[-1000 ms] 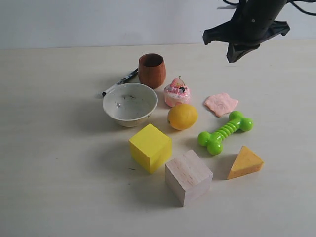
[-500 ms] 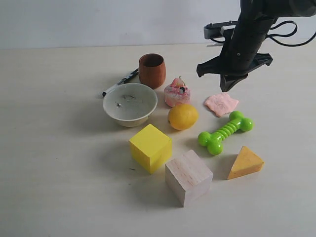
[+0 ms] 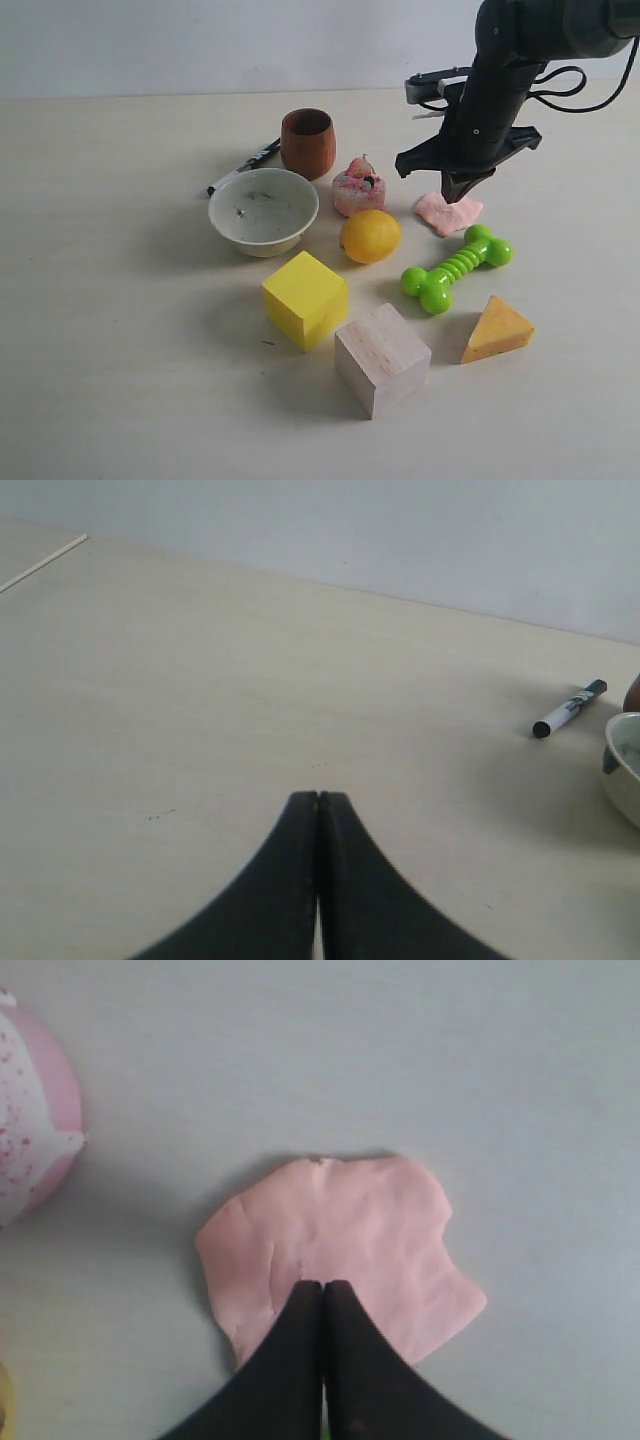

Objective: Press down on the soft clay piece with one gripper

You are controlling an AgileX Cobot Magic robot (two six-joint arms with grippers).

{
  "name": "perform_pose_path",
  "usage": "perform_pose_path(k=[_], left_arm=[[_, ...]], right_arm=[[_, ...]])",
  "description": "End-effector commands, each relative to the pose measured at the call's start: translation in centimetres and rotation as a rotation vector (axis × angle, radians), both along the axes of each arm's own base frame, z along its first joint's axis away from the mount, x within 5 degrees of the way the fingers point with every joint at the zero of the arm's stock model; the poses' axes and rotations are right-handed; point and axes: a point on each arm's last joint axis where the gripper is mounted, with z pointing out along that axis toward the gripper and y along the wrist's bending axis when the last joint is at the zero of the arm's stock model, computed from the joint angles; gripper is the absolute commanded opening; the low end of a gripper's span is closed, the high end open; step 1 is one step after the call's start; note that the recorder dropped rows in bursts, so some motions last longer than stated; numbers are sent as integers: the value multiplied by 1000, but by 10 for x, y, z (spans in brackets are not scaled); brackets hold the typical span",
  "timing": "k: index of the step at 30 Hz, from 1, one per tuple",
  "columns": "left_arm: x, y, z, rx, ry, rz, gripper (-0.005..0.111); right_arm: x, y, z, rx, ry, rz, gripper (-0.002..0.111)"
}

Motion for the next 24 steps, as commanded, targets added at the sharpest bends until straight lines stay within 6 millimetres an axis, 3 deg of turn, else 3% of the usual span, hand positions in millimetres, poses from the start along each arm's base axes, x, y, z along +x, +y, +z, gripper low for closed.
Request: perform_pose_path(k=[1,8,24], left_arm=[[0,0,1,0,-14,-6,0],[0,0,1,0,-14,-6,0],[0,0,1,0,-14,-6,0]], right_arm=[[4,2,3,6,-34,19,0],[4,2,-4,2,-22,21,0],[-5,-1,-85,-62,189,37,0]])
